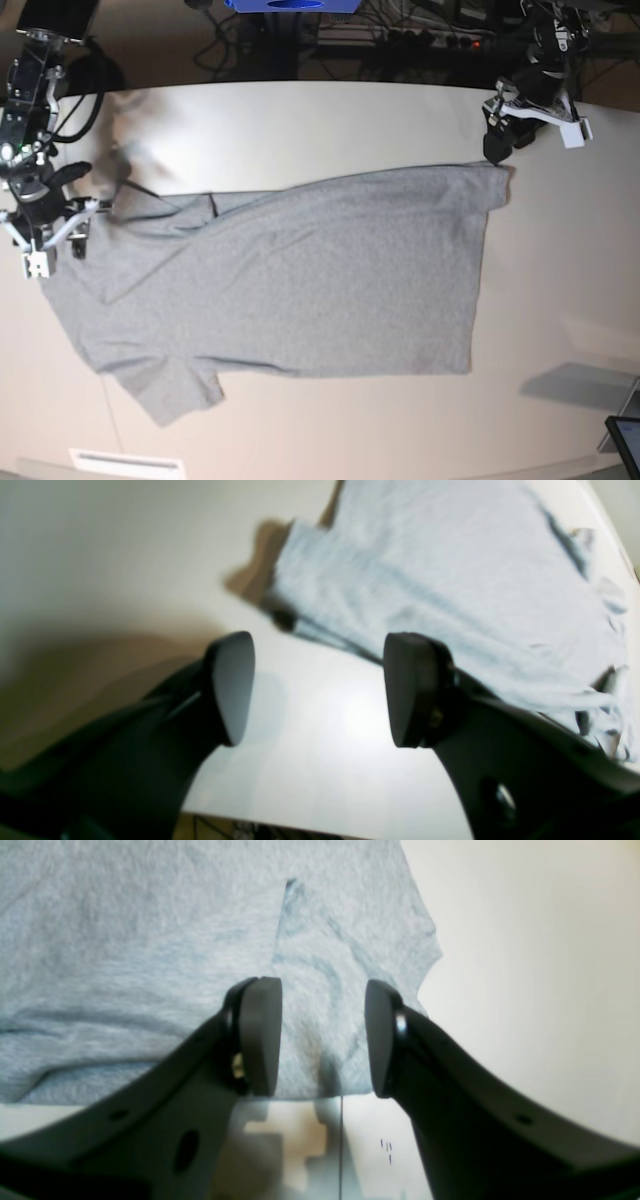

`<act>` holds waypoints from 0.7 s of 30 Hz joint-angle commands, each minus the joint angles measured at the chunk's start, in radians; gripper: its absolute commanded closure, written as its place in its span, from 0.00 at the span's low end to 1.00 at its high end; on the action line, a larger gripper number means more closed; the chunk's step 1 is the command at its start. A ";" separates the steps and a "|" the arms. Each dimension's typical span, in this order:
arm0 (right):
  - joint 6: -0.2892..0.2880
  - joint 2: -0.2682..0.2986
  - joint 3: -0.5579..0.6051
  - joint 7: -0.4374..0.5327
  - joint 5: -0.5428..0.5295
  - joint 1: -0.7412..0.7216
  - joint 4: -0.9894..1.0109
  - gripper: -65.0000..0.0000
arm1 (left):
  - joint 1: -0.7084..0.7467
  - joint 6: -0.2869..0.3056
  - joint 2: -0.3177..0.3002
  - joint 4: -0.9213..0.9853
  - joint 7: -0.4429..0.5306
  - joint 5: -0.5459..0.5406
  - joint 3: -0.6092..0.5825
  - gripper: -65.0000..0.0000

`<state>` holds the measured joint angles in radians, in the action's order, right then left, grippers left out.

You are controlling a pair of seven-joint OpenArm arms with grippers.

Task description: Fold the T-shirt properly

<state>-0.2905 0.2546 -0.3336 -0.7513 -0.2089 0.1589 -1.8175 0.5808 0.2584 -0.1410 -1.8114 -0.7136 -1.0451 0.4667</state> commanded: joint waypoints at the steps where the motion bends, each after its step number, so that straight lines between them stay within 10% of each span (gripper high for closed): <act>1: 0.000 0.015 -0.003 0.023 -0.005 -0.008 -0.018 0.59 | -0.012 0.008 -0.012 -0.003 0.010 -0.016 0.005 0.39; 21: 0.000 0.016 -0.005 0.025 -0.005 0.012 -0.018 0.59 | -0.135 0.008 0.005 0.098 -0.077 -0.014 0.016 0.40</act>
<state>-0.2913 0.2565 -0.3336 -0.7502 -0.2096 0.1833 -1.8175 0.4450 0.2592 -0.1249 -1.6985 -0.8009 -1.0481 0.4755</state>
